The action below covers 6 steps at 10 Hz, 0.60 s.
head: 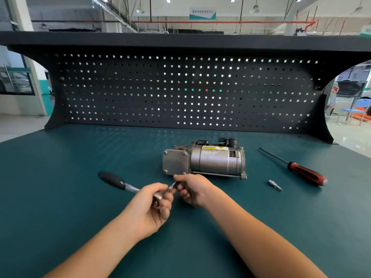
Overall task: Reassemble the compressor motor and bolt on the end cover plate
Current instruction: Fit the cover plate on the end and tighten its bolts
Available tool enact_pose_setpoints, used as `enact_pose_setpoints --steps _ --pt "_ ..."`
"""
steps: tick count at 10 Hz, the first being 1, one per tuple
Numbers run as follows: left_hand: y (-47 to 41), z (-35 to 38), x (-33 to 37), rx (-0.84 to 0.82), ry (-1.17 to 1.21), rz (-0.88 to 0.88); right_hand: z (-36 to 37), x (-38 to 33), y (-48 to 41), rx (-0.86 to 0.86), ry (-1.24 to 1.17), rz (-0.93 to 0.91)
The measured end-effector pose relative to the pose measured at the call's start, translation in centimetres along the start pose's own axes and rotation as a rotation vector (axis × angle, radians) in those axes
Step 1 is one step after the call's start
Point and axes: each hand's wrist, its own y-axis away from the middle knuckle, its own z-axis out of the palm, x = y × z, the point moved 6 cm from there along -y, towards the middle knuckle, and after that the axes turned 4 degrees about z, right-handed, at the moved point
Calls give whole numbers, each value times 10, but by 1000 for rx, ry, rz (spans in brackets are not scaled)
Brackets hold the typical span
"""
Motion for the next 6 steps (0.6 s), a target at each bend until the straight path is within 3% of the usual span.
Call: enact_pose_setpoints --steps 1,2,3,4,5,6 --pt "-2 3 17 35 -1000 318 -8 -2 0 83 181 -88" --pt "4 14 27 92 -1677 545 -13 -5 -4 154 247 -203" --pt "13 25 28 178 -2014 710 -15 -9 -8 217 234 -247" --pt "12 35 20 218 -2365 821 -13 -8 -10 162 190 -199" --pt "8 31 17 186 -2354 830 -12 -6 -10 108 111 -114" --pt "3 11 25 59 -1596 620 -10 -6 -10 77 -9 -88"
